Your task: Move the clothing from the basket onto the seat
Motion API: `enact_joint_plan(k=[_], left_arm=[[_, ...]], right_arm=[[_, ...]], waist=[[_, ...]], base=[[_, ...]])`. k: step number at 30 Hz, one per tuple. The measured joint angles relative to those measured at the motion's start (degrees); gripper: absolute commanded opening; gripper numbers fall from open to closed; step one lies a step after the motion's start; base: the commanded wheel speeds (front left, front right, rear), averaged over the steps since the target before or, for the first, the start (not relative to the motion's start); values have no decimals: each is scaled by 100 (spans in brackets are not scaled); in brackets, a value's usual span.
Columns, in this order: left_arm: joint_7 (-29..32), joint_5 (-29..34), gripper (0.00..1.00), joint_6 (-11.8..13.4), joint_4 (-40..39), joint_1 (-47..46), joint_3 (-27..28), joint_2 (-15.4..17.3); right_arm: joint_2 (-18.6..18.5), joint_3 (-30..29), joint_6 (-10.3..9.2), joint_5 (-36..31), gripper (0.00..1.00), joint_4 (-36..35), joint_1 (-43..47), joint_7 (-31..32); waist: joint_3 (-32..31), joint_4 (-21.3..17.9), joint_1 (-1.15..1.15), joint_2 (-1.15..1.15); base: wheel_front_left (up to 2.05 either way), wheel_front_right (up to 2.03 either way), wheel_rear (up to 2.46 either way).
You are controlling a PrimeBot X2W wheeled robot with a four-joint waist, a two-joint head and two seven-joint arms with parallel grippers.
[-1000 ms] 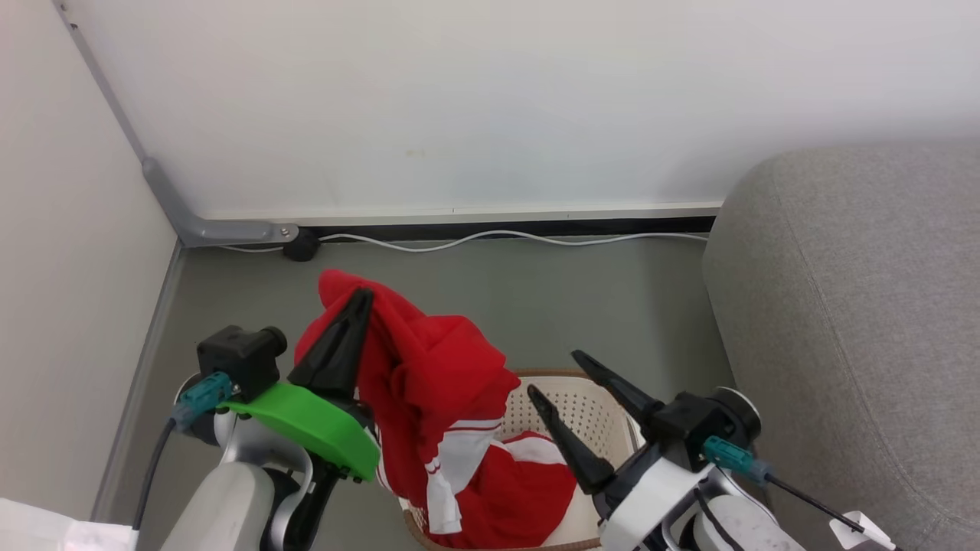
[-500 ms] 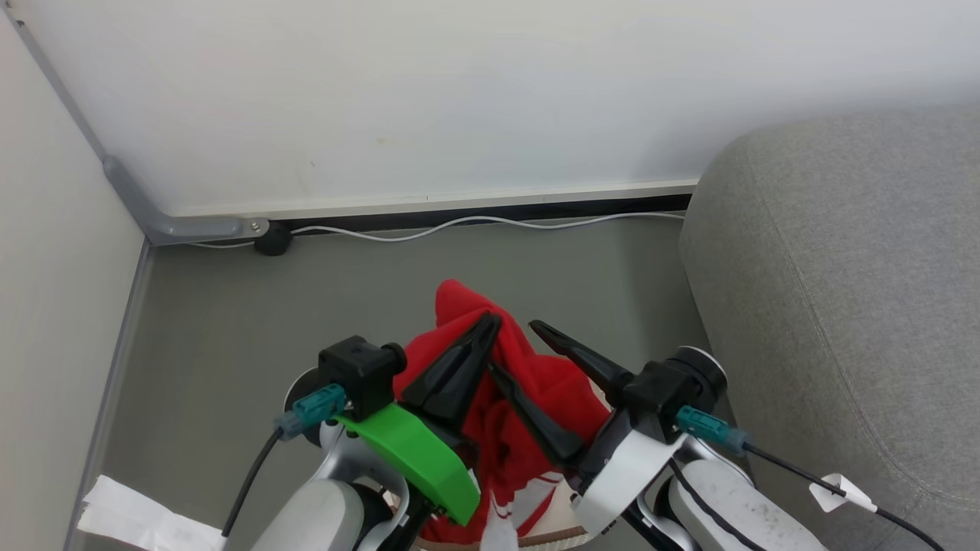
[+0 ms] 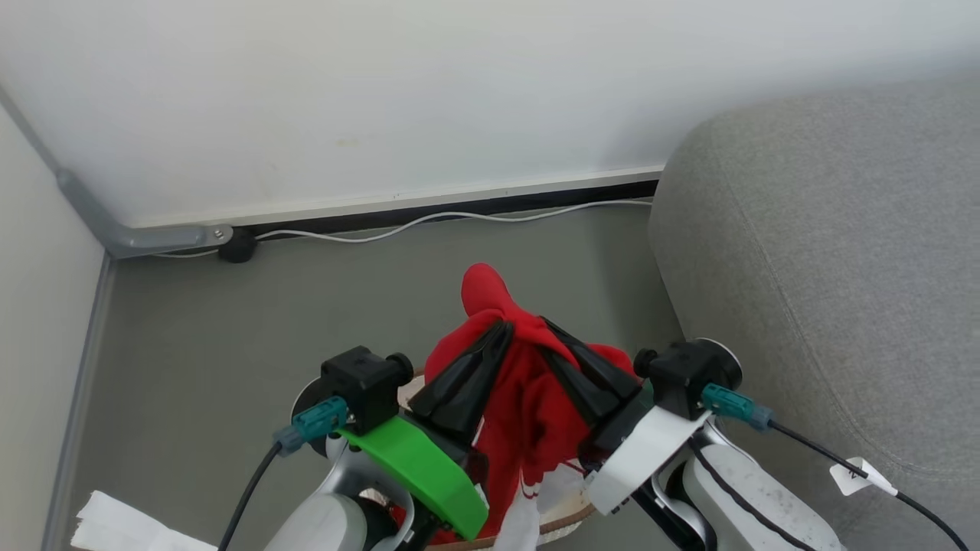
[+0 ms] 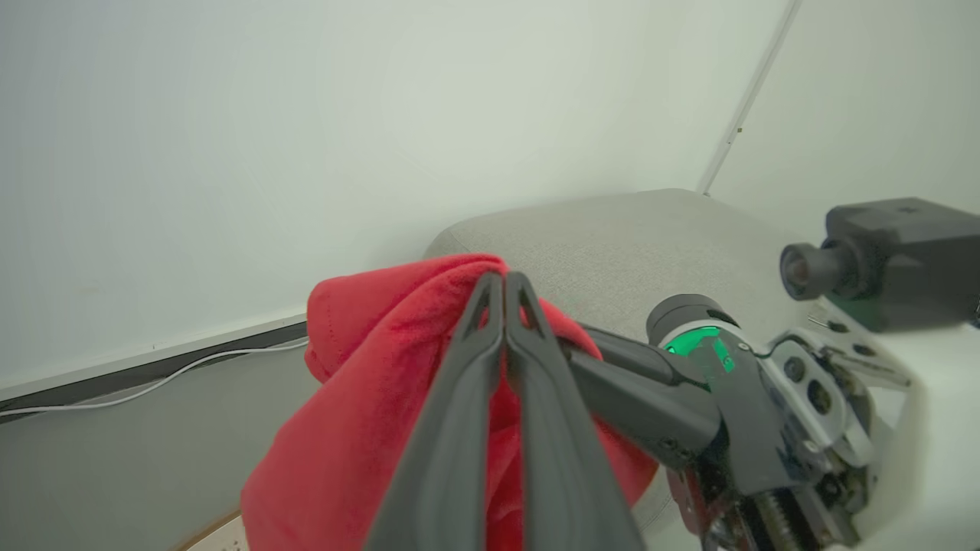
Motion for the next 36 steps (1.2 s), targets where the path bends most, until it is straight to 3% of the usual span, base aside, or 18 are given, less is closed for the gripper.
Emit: enact_joint_plan(k=[9,22,30,36], left_arm=[[-76,82,100,2,-275,102,-156,5],[-133,516,100,3,-536,81,-381,60],[178,626,100,-4,-498,47,-860,130],[342,856,100,-23,-524,-82,-988,187]], right_arm=[[-258,-394,-25,-3,0,-213,-122,4],[-538,-1110,-278,53,0,-735,-190,4],[-586,-2361,-382,665,0,-786,-925,4],[-802,-3355,-627,1042,0,-455,-1722,4]], waist=[[128,-541,0,0],[733,-1502,0,0],[1409,-1786,0,0],[1934,-1790,0,0]], base=[[0,0,0],[0,0,0],[0,0,0],[0,0,0]])
